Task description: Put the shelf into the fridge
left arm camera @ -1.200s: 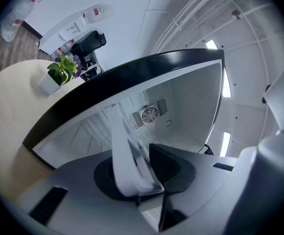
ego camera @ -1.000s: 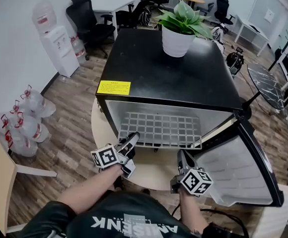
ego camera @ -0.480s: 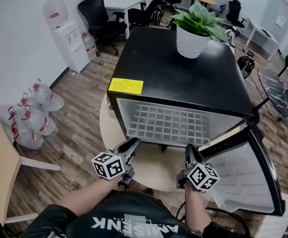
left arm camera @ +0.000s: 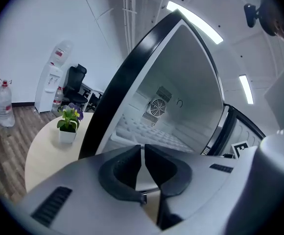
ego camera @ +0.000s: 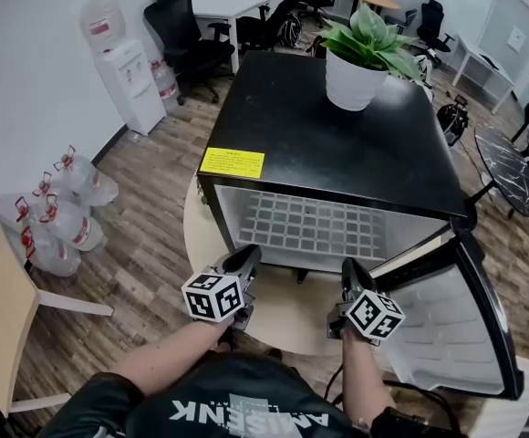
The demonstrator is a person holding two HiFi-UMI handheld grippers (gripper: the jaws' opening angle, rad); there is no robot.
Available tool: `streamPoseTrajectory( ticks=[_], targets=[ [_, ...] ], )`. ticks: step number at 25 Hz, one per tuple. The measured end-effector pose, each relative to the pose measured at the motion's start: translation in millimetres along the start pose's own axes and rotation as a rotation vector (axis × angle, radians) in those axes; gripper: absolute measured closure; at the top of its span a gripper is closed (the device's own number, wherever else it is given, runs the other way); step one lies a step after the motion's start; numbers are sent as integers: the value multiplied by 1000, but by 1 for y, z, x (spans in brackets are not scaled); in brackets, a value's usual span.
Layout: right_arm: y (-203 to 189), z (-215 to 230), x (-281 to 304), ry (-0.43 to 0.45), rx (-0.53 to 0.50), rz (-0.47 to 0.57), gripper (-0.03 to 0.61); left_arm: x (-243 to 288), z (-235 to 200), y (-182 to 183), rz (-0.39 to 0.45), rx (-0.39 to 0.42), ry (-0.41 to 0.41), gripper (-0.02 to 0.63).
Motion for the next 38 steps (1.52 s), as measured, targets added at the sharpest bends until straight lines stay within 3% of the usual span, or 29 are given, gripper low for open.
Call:
streamPoseTrajectory(
  ticks=[6, 12, 21, 30, 38],
  targets=[
    [3, 0, 6, 1, 5, -3, 568, 5, -4, 2, -15, 44, 76, 598],
    [7, 4, 19, -10, 10, -10, 568, 16, -11, 3, -73, 184, 140, 601],
    [14, 4, 28, -16, 4, -16, 568, 26, -16, 5, -80, 179, 160, 601],
    [15, 2, 32, -12, 8, -27, 568, 20, 0, 13, -55, 194, 98, 601],
    [14, 0, 23, 22, -44, -39, 568, -9, 21, 23, -16, 281, 47, 603]
  ],
)
Point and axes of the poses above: the fingertips, and each gripper's own axes: x forward along the fingers, z to its right, y out of its top, the point moved 1 cm from there along -x, backward along the fingers, and after that the axes turned 8 degrees about -y, right-handed, at the moved point
